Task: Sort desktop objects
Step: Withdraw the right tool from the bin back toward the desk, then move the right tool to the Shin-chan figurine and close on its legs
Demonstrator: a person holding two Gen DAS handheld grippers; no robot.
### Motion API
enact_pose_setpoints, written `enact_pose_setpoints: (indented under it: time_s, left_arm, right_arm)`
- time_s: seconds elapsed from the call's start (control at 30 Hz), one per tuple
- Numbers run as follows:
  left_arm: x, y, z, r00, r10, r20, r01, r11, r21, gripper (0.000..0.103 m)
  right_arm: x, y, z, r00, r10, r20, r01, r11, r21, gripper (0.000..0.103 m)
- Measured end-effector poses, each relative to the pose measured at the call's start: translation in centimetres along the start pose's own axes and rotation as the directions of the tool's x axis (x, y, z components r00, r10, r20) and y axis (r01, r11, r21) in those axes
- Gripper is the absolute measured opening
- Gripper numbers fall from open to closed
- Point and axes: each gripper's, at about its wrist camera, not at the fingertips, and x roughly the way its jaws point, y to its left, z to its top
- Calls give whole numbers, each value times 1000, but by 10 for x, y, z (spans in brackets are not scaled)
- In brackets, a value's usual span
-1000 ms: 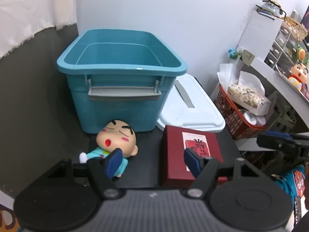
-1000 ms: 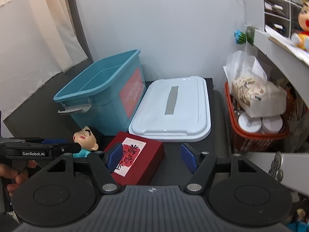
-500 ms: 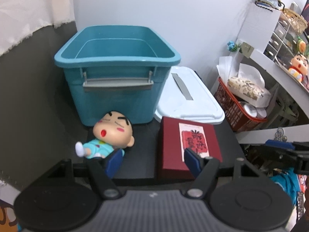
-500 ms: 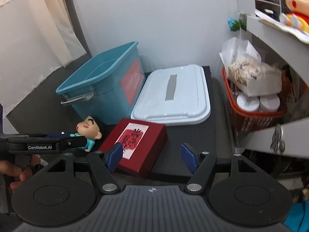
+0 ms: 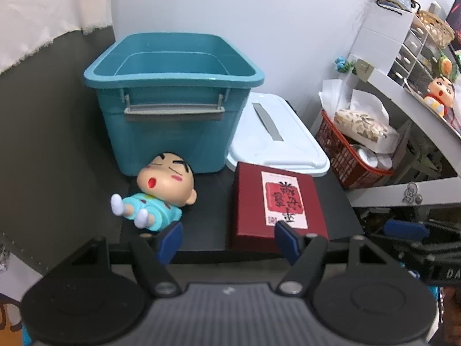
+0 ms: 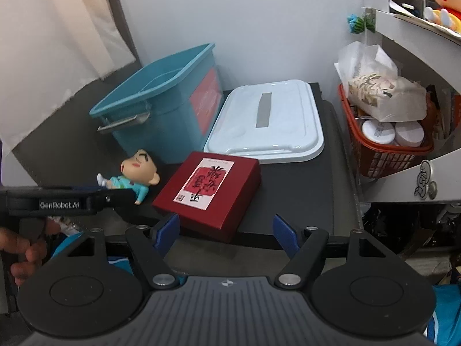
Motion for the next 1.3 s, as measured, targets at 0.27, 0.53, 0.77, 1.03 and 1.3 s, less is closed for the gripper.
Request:
enact_pose_setpoints:
  time_s: [0.27, 0.53, 0.77, 1.03, 1.3]
  left_arm:
    - [3, 13, 2, 1000, 15, 3, -15, 999, -28, 73]
    - [1, 24, 5, 998, 62, 16, -61, 998, -15, 76]
    - [1, 32, 9, 995, 98, 19, -98, 995, -26, 82]
    - [1, 40, 12, 991, 131, 25, -130, 991, -40, 83]
    - [0, 47, 19, 988, 150, 33, -148, 987, -57, 78]
  right_arm:
    - [14, 6, -2, 1000, -1, -30, 0, 1000, -16, 83]
    - [22, 9, 1, 999, 7, -45, -8, 999, -31, 85]
    - [24, 10, 2, 999, 12, -47, -14, 999, -38, 87]
    - [19, 13, 3, 999, 37, -19, -37, 998, -42, 88]
    - [23, 16, 9, 994, 108, -4, -108, 994, -12, 69]
